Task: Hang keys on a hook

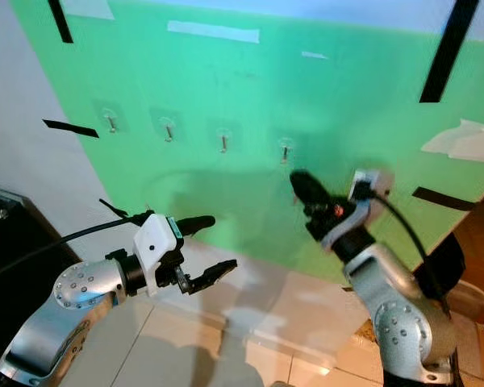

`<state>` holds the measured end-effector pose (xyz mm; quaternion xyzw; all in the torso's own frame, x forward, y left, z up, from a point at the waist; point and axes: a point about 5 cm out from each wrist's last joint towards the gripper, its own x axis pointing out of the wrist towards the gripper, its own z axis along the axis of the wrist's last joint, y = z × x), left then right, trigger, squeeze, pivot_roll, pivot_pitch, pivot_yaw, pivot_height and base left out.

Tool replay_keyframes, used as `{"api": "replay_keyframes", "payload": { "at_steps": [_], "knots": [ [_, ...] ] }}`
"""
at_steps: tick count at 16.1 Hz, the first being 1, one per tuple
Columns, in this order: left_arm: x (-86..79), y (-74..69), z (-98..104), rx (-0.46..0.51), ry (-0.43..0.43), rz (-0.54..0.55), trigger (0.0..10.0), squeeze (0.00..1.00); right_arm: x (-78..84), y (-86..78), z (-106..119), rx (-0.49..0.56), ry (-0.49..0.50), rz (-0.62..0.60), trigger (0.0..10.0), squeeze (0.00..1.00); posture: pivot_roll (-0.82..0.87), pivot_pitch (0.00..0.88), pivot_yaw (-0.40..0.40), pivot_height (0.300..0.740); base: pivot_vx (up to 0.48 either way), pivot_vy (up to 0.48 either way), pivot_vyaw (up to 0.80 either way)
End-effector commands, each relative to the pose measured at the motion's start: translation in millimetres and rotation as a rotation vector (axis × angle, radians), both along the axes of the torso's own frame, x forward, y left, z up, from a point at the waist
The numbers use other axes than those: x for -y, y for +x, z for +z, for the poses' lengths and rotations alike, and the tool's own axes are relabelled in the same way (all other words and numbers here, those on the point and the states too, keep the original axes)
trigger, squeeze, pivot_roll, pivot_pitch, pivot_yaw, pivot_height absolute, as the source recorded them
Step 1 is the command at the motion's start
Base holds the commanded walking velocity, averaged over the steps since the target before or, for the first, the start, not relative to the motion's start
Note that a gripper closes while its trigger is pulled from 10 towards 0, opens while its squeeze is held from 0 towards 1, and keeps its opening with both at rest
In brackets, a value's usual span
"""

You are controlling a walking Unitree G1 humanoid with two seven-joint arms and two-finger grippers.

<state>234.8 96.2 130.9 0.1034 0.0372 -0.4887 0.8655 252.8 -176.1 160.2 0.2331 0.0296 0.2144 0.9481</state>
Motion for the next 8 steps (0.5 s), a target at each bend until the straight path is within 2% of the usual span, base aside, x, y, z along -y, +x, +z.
{"api": "replay_keyframes", "payload": {
  "at_steps": [1, 5, 8],
  "knots": [
    [0.8, -0.3, -0.5, -0.007, 0.004, -0.013, 10.0, 0.32, 0.1, 0.3, -0.7, -0.004, -0.016, -0.013, 10.0, 0.0, -0.09, 0.0, 0.031, 0.74, 0.0, 0.0, 0.0],
    [1.1, 0.6, 0.1, -0.004, 0.003, -0.012, 10.0, 0.32, -6.7, -3.4, -1.8, 0.006, -0.022, 0.02, 10.0, 0.0, -0.1, 0.0, 0.034, 0.74, 0.0, 0.0, 0.0],
    [1.4, 0.3, 0.5, -0.004, 0.0, -0.012, 10.0, 0.32, -17.4, -9.7, 17.6, 0.11, 0.056, 0.136, 10.0, 0.0, -0.09, 0.0, 0.03, 0.74, 0.0, 0.0, 0.0]
  ]
}}
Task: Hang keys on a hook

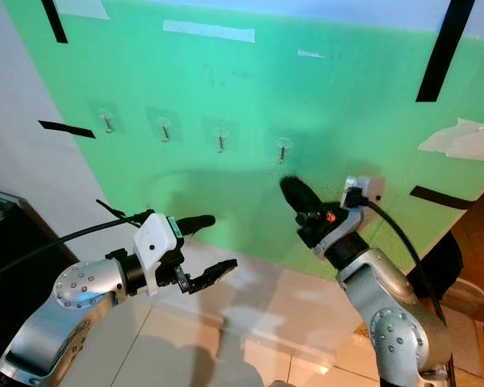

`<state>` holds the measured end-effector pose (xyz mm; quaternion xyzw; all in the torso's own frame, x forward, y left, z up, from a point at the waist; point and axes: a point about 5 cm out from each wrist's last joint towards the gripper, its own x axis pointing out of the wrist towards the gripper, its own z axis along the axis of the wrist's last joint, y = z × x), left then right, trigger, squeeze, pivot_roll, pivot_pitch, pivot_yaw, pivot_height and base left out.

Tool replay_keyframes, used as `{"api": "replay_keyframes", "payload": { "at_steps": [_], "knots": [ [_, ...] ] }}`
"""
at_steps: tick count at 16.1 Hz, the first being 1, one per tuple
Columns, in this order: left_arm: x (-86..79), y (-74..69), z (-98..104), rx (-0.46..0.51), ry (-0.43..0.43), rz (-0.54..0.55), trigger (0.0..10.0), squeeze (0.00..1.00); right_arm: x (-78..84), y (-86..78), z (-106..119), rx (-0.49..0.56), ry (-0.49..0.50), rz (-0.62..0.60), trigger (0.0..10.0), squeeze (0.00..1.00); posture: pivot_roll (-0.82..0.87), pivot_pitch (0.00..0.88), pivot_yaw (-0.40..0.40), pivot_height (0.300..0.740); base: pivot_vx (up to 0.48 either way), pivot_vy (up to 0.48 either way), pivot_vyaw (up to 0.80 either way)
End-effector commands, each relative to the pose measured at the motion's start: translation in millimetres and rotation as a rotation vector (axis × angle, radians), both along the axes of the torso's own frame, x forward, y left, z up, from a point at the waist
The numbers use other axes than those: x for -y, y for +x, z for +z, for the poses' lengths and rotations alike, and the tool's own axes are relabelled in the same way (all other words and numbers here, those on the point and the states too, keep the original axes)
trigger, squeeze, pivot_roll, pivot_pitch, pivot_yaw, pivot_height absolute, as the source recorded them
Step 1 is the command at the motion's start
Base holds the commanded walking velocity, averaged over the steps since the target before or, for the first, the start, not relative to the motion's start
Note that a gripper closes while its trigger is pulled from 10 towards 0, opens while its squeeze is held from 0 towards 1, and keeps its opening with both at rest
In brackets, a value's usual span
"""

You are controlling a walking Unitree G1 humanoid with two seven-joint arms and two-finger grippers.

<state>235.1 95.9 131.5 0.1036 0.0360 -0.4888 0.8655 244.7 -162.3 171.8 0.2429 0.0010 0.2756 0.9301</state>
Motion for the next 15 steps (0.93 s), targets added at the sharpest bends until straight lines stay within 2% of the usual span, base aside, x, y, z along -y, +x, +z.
{"api": "replay_keyframes", "payload": {
  "at_steps": [1, 6, 9, 15],
  "knots": [
    [1.1, 0.0, 0.1, -0.005, 0.001, -0.012, 10.0, 0.32, -7.3, -3.3, 10.5, 0.053, 0.019, 0.069, 10.0, 0.0, -0.09, 0.0, 0.03, 0.74, 0.0, 0.0, 0.0],
    [2.2, 0.7, 2.2, -0.002, -0.007, -0.012, 10.0, 0.32, -17.5, -13.1, 34.2, 0.136, 0.095, 0.237, 10.0, 0.0, -0.09, 0.0, 0.023, 0.74, 0.0, 0.0, 0.0],
    [3.4, 1.4, 2.7, -0.007, -0.014, -0.017, 10.0, 0.33, -22.8, -18.2, 40.9, 0.162, 0.125, 0.328, 10.0, 0.0, -0.09, 0.0, 0.017, 0.74, 0.0, 0.0, 0.0],
    [3.3, 2.8, 4.7, -0.002, -0.02, -0.011, 10.0, 0.32, -26.3, -18.3, 55.4, 0.196, 0.21, 0.403, 10.0, 0.0, -0.09, 0.0, 0.002, 0.74, 0.0, 0.0, 0.0]
  ]
}}
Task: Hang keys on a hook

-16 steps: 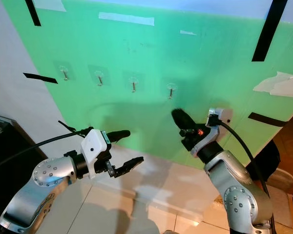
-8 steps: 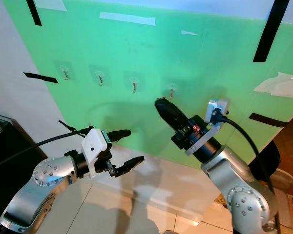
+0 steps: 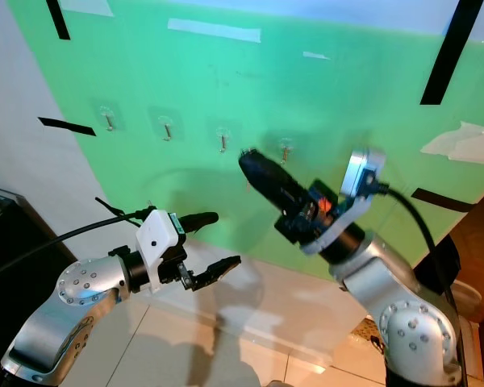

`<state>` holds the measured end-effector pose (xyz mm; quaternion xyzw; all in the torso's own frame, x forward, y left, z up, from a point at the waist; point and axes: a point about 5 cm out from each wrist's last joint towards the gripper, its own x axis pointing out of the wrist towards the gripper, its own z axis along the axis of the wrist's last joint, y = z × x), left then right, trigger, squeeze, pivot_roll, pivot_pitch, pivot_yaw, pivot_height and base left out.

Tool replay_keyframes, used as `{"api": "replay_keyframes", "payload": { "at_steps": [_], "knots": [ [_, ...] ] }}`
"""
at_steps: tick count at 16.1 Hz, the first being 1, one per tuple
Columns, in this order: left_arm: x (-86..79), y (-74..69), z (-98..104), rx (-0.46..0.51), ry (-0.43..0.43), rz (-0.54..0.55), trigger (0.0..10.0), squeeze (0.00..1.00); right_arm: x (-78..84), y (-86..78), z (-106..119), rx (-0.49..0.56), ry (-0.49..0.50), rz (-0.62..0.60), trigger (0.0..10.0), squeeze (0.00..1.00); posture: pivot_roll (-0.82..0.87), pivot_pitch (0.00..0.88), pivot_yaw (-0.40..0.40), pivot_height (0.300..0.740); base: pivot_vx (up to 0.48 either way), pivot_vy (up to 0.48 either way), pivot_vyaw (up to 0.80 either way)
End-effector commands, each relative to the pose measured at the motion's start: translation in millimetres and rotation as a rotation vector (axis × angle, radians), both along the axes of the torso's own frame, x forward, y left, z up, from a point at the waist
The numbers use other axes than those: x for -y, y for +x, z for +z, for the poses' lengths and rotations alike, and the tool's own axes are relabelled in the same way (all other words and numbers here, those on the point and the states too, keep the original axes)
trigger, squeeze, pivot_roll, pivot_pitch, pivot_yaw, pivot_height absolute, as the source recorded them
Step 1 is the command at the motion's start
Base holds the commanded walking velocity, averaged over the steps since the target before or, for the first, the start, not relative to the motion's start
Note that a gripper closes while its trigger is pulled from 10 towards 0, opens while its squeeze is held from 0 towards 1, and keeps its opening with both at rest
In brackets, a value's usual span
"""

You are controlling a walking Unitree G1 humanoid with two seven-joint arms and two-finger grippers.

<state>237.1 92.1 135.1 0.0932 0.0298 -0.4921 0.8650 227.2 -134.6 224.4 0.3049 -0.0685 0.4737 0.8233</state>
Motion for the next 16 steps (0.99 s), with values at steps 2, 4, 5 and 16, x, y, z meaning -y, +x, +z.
{"api": "replay_keyframes", "payload": {
  "at_steps": [2, 4, 5, 16],
  "knots": [
    [-0.7, 1.2, 2.2, -0.001, 0.003, -0.006, 10.0, 0.32, 0.4, -0.8, 7.9, 0.016, 0.016, 0.013, 10.0, 0.0, -0.09, 0.0, 0.003, 0.74, 0.0, 0.0, 0.0],
    [-0.3, 1.3, 3.2, 0.001, 0.002, -0.01, 10.0, 0.32, 0.3, 0.3, 11.7, 0.023, 0.016, 0.004, 10.0, 0.0, -0.08, 0.0, 0.0, 0.74, 0.0, 0.0, 0.0],
    [0.2, 1.2, 3.9, 0.002, 0.0, -0.01, 10.0, 0.32, -0.4, 2.5, 16.7, 0.034, 0.023, -0.013, 10.0, 0.0, -0.08, 0.0, -0.003, 0.74, 0.0, 0.0, 0.0],
    [-1.0, -2.5, 6.0, -0.001, 0.005, -0.018, 10.0, 0.32, -3.8, 24.0, 60.1, 0.113, 0.096, -0.187, 10.0, 0.0, -0.07, 0.0, 0.0, 0.74, 0.0, 0.0, 0.0]
  ]
}}
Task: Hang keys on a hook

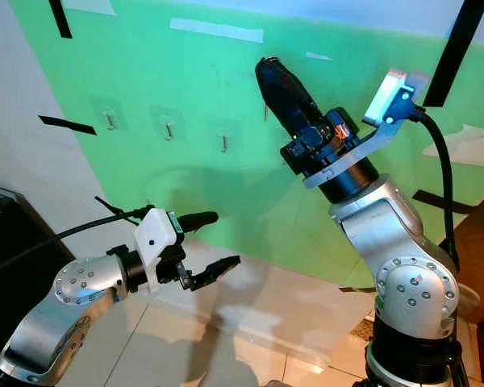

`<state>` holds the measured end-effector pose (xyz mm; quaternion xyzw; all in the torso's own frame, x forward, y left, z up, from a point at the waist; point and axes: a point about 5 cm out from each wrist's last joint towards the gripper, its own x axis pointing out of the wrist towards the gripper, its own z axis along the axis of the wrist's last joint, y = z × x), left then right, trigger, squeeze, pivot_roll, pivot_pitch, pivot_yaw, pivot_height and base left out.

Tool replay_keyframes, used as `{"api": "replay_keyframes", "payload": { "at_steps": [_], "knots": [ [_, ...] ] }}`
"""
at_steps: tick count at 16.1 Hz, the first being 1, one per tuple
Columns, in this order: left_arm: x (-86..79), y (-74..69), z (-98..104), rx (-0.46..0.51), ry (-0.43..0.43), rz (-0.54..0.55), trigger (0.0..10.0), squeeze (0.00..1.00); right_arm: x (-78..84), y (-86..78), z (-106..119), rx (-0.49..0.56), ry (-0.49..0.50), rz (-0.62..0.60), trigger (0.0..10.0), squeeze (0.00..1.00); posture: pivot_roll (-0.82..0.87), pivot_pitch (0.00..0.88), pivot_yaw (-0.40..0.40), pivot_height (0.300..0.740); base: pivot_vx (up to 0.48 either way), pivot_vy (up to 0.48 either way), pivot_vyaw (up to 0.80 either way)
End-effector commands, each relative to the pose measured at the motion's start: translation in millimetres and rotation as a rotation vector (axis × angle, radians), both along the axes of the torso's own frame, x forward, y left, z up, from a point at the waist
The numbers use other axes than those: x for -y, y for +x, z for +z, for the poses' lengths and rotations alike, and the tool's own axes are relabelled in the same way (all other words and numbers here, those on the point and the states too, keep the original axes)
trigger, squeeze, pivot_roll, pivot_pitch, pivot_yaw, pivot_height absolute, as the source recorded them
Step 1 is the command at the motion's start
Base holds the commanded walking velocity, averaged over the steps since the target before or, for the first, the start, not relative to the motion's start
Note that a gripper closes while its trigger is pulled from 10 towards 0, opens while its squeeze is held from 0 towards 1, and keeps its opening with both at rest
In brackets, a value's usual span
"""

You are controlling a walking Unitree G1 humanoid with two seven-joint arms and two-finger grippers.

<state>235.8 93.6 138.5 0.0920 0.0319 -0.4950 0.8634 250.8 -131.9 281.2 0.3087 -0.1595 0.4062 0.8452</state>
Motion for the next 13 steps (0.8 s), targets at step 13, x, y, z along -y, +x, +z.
{"api": "replay_keyframes", "payload": {
  "at_steps": [13],
  "knots": [
    [1.5, -2.5, 1.2, 0.001, 0.014, -0.023, 10.0, 0.32, 13.2, 8.5, -42.5, -0.19, -0.296, -0.215, 10.0, 0.0, -0.07, 0.0, -0.001, 0.74, 0.0, 0.0, 0.0]
  ]
}}
